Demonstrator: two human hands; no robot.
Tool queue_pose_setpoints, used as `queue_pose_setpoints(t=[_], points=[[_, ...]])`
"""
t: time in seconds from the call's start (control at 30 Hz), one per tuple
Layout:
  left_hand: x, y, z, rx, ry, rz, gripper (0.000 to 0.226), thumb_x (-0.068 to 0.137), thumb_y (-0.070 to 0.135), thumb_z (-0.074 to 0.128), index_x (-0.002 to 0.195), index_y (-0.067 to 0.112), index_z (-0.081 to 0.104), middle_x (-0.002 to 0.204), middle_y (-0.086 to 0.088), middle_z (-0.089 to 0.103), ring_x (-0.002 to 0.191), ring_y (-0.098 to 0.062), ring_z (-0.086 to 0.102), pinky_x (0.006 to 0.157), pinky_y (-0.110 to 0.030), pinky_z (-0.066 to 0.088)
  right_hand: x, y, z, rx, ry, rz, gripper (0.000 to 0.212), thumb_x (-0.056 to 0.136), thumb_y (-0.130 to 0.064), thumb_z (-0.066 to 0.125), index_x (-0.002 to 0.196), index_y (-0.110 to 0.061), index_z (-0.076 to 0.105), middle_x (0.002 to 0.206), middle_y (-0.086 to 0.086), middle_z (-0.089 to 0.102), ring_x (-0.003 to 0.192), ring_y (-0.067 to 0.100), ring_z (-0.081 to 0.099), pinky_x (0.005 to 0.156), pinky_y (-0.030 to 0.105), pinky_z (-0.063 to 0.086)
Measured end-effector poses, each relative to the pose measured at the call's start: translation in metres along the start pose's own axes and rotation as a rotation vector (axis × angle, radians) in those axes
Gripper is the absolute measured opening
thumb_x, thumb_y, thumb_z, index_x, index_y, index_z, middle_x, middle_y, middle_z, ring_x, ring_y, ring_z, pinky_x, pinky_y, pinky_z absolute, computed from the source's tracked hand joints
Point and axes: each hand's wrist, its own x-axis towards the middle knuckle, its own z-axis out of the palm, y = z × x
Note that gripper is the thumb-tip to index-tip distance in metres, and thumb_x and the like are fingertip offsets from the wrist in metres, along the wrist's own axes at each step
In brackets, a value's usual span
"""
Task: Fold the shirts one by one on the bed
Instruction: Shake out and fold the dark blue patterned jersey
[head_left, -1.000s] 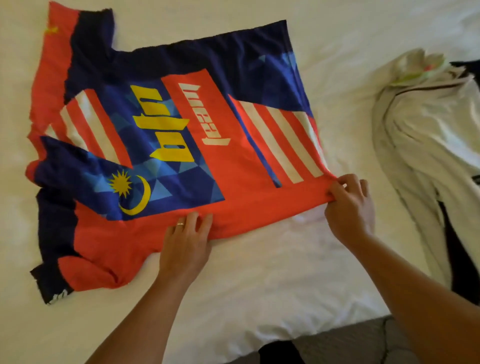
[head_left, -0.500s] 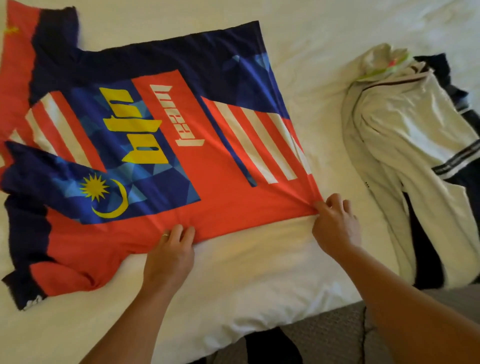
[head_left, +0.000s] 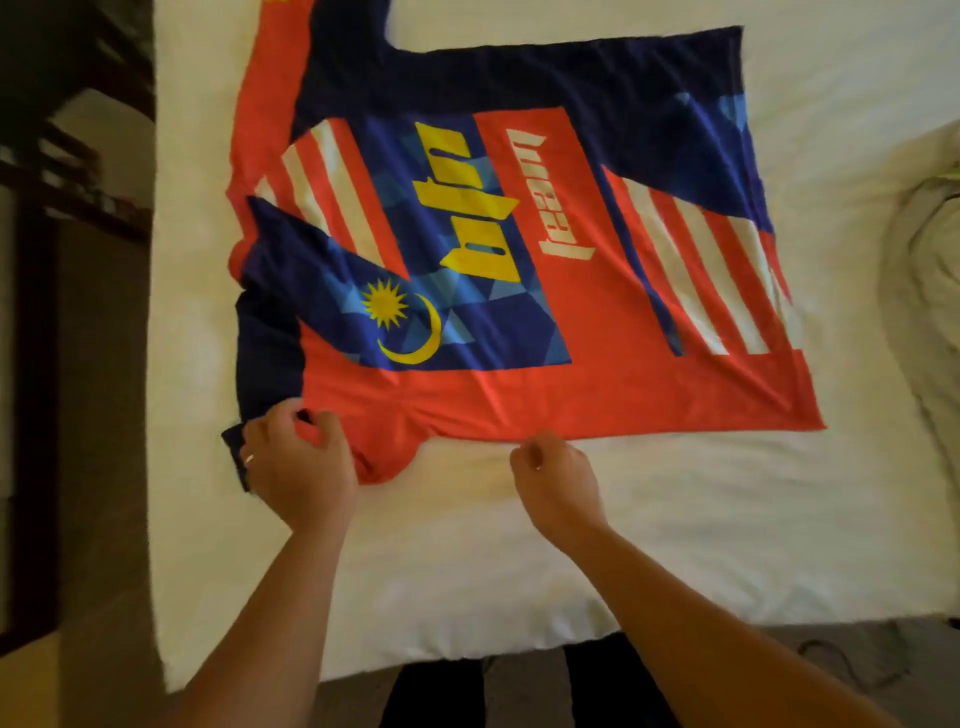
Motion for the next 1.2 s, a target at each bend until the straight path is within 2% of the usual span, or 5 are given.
queue_pose_setpoints(t=[0.2, 0.33, 0.63, 0.87, 1.2], points=[[0.057, -0.047, -0.026, 0.006, -0.205, -0.309, 0.063, 0.097, 0.045, 0.060, 0.149, 0.013, 0.043, 0.145, -0.020, 0.046, 0.133, -0.043, 0.042, 0.104, -0.054, 0.039, -0.009, -0.085, 0.090, 0.578, -0.137, 0.471, 0.035, 0.091, -0.045, 0.064, 0.076, -0.013, 0.064, 0.083, 0.014, 0.072, 0.076, 0.030, 0.067, 0.067, 0.038, 0.052], [0.068, -0.076, -0.040, -0.241, -0.394, -0.320, 0.033, 0.090, 0.027, 0.072, 0.118, 0.013, 0.060, 0.098, -0.001, 0.064, 0.095, -0.029, 0.064, 0.071, -0.034, 0.047, -0.008, -0.112, 0.133, 0.717, -0.044, 0.656, 0.028, 0.086, -0.037, 0.075, 0.081, -0.014, 0.060, 0.087, 0.012, 0.064, 0.075, 0.031, 0.061, 0.062, 0.037, 0.051], [0.019, -0.149, -0.091, -0.383, -0.773, -0.636, 0.008, 0.092, 0.004, 0.067, 0.084, 0.002, 0.067, 0.065, -0.013, 0.065, 0.055, -0.021, 0.055, 0.048, -0.030, 0.043, -0.035, -0.096, 0.126, 0.638, -0.064, 0.638, 0.011, 0.080, -0.014, 0.070, 0.073, -0.010, 0.061, 0.070, 0.009, 0.055, 0.063, 0.023, 0.049, 0.061, 0.034, 0.038], [0.023, -0.147, -0.090, -0.452, -0.646, -0.626, 0.040, 0.088, 0.048, 0.067, 0.076, 0.010, 0.070, 0.079, -0.010, 0.070, 0.080, -0.028, 0.065, 0.079, -0.042, 0.051, -0.042, -0.084, 0.128, 0.474, -0.115, 0.492, 0.009, 0.079, 0.003, 0.059, 0.078, -0.007, 0.060, 0.069, 0.011, 0.055, 0.063, 0.025, 0.052, 0.059, 0.033, 0.041], [-0.055, -0.177, -0.096, 0.232, -0.436, 0.226, 0.013, 0.080, 0.010, 0.072, 0.089, 0.019, 0.071, 0.091, 0.000, 0.060, 0.085, -0.025, 0.058, 0.073, -0.039, 0.044, -0.044, -0.059, 0.113, 0.446, -0.139, 0.500, 0.005, 0.083, -0.004, 0.063, 0.087, -0.003, 0.066, 0.071, 0.015, 0.062, 0.058, 0.028, 0.060, 0.062, 0.037, 0.049]])
